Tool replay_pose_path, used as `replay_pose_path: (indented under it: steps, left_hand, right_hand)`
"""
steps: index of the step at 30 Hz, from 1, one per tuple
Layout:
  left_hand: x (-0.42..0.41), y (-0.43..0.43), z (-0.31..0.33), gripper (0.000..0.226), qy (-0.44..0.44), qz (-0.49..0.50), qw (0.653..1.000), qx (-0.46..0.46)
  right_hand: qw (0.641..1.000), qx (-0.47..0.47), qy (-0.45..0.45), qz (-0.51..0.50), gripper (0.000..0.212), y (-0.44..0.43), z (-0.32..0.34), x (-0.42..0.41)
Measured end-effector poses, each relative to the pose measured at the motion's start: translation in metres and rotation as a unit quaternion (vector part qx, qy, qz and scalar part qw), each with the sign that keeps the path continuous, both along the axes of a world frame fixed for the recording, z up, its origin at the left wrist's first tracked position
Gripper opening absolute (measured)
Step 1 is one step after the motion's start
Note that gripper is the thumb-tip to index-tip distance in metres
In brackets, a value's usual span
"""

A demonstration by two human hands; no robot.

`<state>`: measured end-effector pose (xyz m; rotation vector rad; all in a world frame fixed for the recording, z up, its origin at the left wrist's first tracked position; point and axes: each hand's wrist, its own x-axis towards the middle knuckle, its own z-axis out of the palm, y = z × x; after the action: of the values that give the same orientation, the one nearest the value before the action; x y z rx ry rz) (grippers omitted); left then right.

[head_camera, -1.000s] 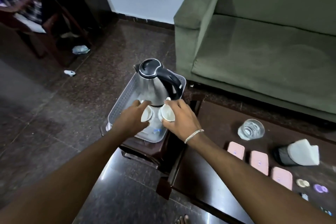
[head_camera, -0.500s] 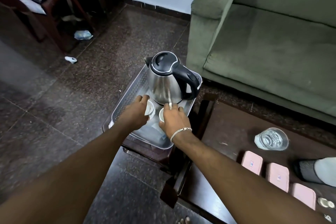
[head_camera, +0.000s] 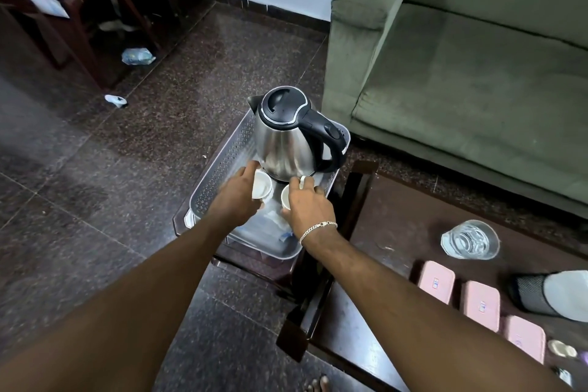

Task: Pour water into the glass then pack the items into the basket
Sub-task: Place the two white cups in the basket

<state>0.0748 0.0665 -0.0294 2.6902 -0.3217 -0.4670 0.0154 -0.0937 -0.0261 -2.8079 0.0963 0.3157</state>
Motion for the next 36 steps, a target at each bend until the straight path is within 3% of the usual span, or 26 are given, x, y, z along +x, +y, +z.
replay_pose_path:
  steps: [6, 9, 15, 19, 24, 29, 36]
  left_hand:
    - [-0.002, 0.003, 0.004, 0.110, 0.018, 0.010, 1.000, 0.016]
    - [-0.005, 0.010, 0.012, 0.120, -0.011, -0.008, 0.998, 0.054]
    - [-0.024, -0.012, 0.048, 0.076, -0.234, -0.119, 0.962, 0.075]
    - [-0.053, -0.073, 0.061, 0.053, -0.289, -0.229, 0.930, -0.001]
    - [-0.114, -0.161, 0.045, 0.055, -0.148, -0.284, 0.945, -0.064]
    - [-0.173, -0.237, 0.006, 0.072, -0.002, -0.277, 0.961, -0.027]
    - [-0.214, -0.302, -0.045, 0.102, 0.051, -0.326, 0.942, 0.061]
  right_hand:
    - [1.000, -0.019, -0.007, 0.009, 0.086, -0.006, 0.007, -0.005]
    - [0.999, -0.016, -0.039, 0.022, 0.086, -0.010, 0.016, -0.013]
    - [0.989, -0.004, -0.149, 0.000, 0.065, -0.039, 0.039, -0.050]
    - [0.983, 0.020, -0.172, -0.062, 0.056, -0.084, 0.040, -0.094]
    - [0.985, 0.005, -0.113, -0.127, 0.046, -0.157, 0.024, -0.168]
    - [0.982, -0.017, 0.002, -0.187, 0.040, -0.238, 0.002, -0.233]
    - [0.983, -0.069, 0.091, -0.144, 0.071, -0.310, -0.041, -0.282]
